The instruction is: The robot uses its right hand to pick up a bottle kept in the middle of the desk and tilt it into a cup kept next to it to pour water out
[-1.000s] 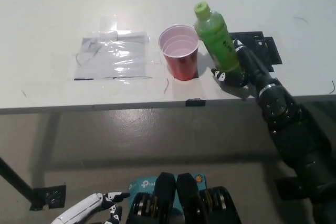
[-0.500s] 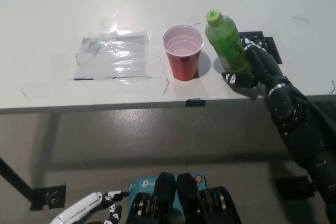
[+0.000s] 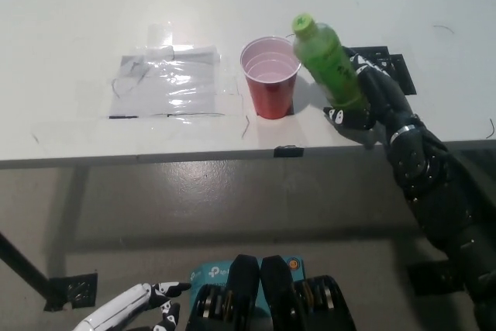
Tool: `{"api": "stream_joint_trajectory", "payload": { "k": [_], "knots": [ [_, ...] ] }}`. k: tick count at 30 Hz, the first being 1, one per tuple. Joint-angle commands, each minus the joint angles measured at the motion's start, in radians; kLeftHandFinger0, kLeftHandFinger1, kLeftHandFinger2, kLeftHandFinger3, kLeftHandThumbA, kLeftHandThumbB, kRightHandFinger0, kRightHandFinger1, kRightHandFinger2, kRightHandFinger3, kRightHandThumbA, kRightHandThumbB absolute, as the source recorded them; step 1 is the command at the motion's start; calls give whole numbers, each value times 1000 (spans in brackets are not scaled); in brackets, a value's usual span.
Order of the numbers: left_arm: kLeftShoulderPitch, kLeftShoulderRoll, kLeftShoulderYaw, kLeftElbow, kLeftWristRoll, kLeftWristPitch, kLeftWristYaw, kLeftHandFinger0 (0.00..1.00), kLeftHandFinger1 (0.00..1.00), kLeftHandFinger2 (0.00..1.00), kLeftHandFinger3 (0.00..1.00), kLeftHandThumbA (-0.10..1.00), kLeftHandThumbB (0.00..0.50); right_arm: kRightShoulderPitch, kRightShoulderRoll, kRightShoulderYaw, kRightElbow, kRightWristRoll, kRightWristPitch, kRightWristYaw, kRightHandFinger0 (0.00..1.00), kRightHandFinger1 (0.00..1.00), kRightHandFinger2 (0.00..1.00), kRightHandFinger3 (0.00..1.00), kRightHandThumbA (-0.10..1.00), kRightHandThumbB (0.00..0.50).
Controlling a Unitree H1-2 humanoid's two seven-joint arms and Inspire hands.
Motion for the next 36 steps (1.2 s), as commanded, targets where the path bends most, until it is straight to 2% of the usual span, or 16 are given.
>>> {"api": "stream_joint_trajectory", "payload": {
  "k": [1,3,5,9,12,14,15,18,20,23,24,28,35,36],
  "knots": [
    [-15,24,8,-21,6,4,-13,1000,1000,1000,1000,977,360,-27,4,-6,-24,6,5,-22,1000,1000,1000,1000,793,320],
    [-9,7,5,-20,12,4,0,1000,1000,1000,1000,974,358,-42,3,-5,-1,12,-8,-12,1000,1000,1000,1000,789,316],
    [-4,3,9,-20,7,2,3,1000,1000,1000,1000,961,352,-45,6,-10,11,19,-12,-15,1000,1000,1000,1000,830,312],
    [8,-5,13,-18,9,-10,14,1000,1000,1000,1000,949,357,-51,18,-47,21,69,1,3,1000,1000,1000,1000,883,269],
    [10,-10,12,-16,16,-9,18,1000,1000,1000,1000,965,386,-48,25,-77,33,99,-5,6,1000,1000,1000,1000,971,241],
    [14,-10,12,-26,25,2,20,1000,1000,1000,1000,968,371,-52,28,-87,42,110,-13,11,1000,1000,1000,1000,1000,235],
    [15,-10,16,-23,20,-14,18,1000,1000,1000,1000,951,348,-49,33,-110,42,135,2,21,1000,1000,1000,1000,1000,227],
    [15,-8,15,-27,27,-11,16,1000,1000,1000,1000,959,343,-45,37,-146,55,177,-13,33,1000,1000,1000,1000,1000,174],
    [17,-13,21,-31,20,-4,16,1000,1000,1000,1000,946,343,-54,41,-175,63,211,-14,55,1000,1000,1000,1000,1000,158],
    [17,-16,25,-28,14,1,13,1000,1000,1000,1000,937,344,-59,38,-182,71,206,-7,56,1000,1000,1000,1000,1000,163],
    [17,-10,20,-28,27,-6,13,1000,1000,1000,1000,957,341,-56,34,-172,51,188,23,53,1000,1000,1000,1000,1000,164],
    [17,-11,19,-22,37,-19,15,1000,1000,1000,1000,967,355,-55,28,-165,45,185,15,51,1000,1000,1000,1000,1000,137],
    [19,-13,27,-24,29,-11,13,1000,1000,1000,1000,953,356,-28,-5,-159,-25,188,30,93,1000,1000,1000,1000,1000,148],
    [19,-13,27,-24,29,-12,14,1000,1000,1000,1000,955,360,-17,-25,-144,-47,176,33,116,1000,1000,1000,1000,1000,170]
  ]
}}
